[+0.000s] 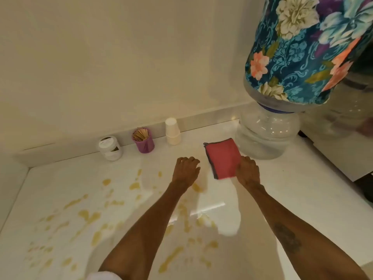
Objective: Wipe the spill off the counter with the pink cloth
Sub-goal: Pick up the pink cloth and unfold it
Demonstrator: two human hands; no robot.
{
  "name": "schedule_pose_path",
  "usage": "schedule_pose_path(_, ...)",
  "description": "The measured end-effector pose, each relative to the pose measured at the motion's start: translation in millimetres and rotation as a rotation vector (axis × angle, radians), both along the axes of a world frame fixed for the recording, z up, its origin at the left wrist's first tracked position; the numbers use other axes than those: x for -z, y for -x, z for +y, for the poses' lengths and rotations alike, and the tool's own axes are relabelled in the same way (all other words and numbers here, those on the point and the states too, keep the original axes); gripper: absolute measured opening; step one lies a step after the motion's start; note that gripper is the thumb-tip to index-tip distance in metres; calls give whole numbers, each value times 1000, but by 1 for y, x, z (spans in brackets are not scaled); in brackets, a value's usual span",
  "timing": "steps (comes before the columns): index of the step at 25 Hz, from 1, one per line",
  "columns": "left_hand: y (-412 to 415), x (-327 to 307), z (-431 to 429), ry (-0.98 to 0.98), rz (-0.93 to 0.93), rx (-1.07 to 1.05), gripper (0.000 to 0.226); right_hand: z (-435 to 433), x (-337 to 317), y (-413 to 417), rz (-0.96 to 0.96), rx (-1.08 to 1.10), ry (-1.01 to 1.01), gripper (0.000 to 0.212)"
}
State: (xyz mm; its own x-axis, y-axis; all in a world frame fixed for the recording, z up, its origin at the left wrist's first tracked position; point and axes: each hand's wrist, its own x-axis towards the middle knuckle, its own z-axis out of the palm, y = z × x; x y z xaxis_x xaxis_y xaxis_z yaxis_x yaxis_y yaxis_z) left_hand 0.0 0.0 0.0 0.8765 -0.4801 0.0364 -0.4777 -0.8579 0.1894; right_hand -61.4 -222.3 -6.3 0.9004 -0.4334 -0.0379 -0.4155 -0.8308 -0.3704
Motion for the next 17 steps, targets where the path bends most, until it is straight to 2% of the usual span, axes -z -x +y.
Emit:
schedule_pose_path(5,19,25,-45,-2,204,-94,36,-13,19,-2,-4,-45,-7,23)
schedule_pose_path(8,18,25,-70,136,398,-319,34,-16,29,-2,-52,-115,-71,22)
schedule_pose_path(10,18,23,-85,206,475,-408,31,-13,33,-3,-5,-220,-176,29)
schedule_pose_path(12,17,23,-95,265,519,-477,31,-11,38,-9,63,-326,-161,38)
schedule_pose_path(17,10,21,-107,484,717,-663,42,-9,41,-22,57,-286,-239,40)
